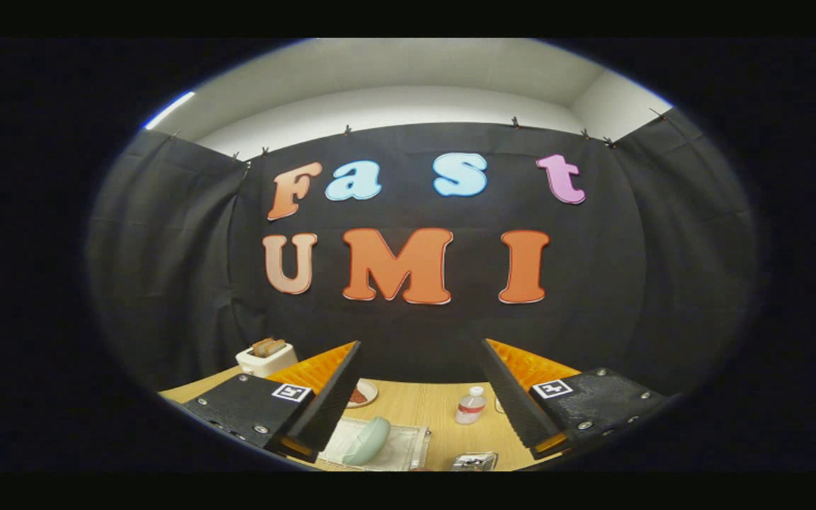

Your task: Take the plate from the dish rack, then take the spoon from the basket and place it into the plate.

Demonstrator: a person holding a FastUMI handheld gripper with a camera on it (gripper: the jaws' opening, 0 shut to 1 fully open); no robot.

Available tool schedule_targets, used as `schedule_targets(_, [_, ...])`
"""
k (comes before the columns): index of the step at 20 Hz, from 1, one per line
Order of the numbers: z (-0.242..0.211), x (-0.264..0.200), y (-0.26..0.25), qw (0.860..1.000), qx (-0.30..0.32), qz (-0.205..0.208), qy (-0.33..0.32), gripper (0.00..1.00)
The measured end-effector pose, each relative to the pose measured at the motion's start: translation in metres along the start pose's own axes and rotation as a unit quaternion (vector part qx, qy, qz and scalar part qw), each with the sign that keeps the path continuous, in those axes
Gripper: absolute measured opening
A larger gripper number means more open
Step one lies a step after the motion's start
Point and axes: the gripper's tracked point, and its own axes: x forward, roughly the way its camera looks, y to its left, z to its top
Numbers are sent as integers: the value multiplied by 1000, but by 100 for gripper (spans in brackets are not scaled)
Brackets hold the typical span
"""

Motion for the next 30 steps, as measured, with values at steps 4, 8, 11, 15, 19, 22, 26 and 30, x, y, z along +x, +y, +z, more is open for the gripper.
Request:
schedule_targets(4, [-30, 10, 18, 998, 13, 26, 62, 98])
schedule_targets(8, [-64, 25, 35, 990, 29, 47, 127, 98])
schedule_targets(11, [-99, 33, 42, 983, 21, 46, 178, 98])
schedule_targets(15, [-137, 44, 51, 967, 24, 50, 249, 98])
schedule_targets(19, [-184, 47, 55, 938, 36, 48, 342, 98])
schedule_targets(22, [-215, 47, 54, 920, 32, 41, 388, 96])
schedule_targets(26, [-248, 43, 66, 893, 52, 40, 445, 94])
schedule_targets(30, [-270, 40, 80, 872, 46, 48, 485, 89])
